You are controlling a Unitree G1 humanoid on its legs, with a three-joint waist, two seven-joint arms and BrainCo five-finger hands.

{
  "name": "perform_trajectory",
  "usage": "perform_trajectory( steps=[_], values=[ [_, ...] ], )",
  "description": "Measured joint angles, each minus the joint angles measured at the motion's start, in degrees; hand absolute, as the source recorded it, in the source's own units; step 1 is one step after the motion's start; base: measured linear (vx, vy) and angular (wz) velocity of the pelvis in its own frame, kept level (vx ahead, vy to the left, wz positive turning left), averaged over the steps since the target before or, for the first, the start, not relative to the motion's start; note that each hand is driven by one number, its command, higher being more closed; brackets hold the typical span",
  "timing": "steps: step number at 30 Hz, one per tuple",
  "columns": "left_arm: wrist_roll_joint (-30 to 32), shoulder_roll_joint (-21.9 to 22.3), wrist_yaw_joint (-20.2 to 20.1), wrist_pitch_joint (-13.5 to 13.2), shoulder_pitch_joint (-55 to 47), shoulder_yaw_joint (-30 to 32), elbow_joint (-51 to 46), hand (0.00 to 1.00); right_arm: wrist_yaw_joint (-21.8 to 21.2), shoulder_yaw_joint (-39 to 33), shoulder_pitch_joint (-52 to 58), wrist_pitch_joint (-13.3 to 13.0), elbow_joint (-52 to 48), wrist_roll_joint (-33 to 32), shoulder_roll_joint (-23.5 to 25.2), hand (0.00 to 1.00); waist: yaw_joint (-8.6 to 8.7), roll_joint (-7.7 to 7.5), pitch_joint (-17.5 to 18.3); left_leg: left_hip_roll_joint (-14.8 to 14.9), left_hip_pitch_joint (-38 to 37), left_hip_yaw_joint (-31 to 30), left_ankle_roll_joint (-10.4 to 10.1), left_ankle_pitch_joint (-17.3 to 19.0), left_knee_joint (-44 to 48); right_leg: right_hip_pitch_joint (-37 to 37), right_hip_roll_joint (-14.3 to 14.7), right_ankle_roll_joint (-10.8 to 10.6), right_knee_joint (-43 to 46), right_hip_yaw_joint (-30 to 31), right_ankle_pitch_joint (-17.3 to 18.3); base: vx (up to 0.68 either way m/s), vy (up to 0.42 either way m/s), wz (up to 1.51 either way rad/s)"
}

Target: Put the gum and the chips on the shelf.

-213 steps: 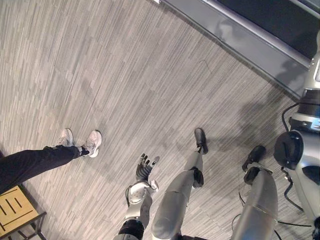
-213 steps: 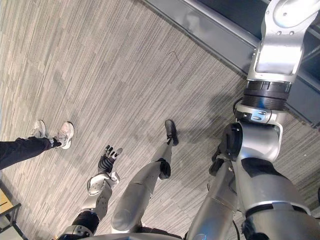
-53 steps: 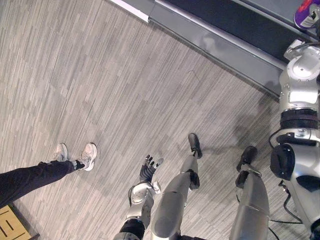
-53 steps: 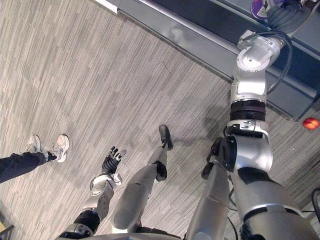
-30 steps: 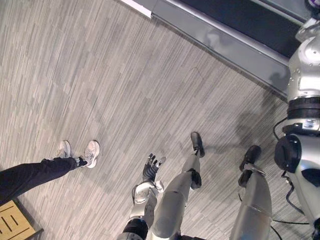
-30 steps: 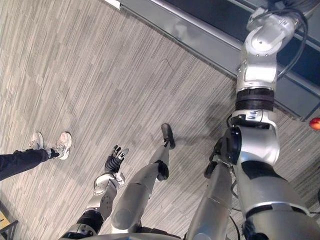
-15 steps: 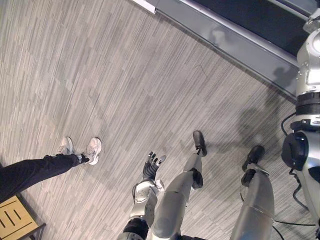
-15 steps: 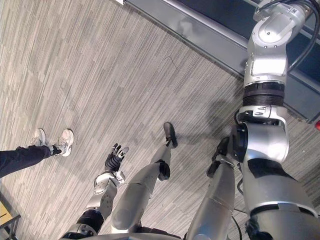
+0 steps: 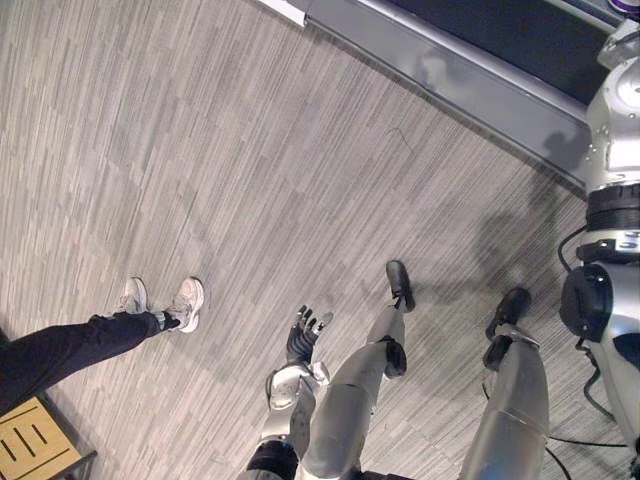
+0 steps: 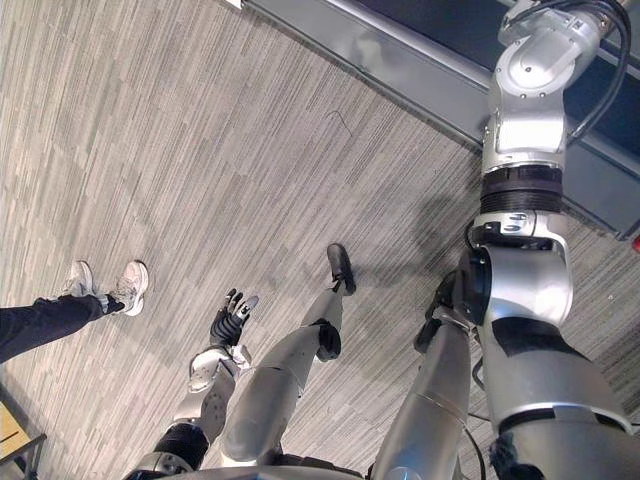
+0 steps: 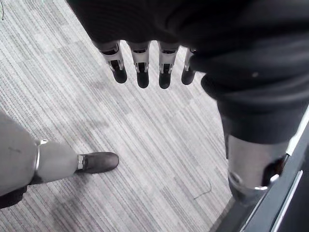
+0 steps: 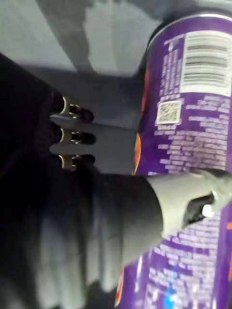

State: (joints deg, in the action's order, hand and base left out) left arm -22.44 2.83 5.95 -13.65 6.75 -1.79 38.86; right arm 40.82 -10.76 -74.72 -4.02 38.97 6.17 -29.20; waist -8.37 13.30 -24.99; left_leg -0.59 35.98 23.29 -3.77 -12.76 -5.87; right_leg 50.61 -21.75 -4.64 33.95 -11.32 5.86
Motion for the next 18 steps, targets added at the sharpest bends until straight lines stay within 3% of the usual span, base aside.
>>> perform_trajectory(
  steps=[18],
  values=[
    [0.0, 0.0, -0.1, 0.0, -0.2, -0.1, -0.1, 0.00, 0.1, -0.1, 4.9, -0.1, 0.4, -0.1, 1.5, 0.00, 0.22, 0.01, 0.0, 0.0, -1.5, 1.0, 0.0, 0.0, 0.0, -0.9, 0.2, 0.0, 0.0, 0.9, 0.0, 0.00, -0.003, -0.01]
  ],
)
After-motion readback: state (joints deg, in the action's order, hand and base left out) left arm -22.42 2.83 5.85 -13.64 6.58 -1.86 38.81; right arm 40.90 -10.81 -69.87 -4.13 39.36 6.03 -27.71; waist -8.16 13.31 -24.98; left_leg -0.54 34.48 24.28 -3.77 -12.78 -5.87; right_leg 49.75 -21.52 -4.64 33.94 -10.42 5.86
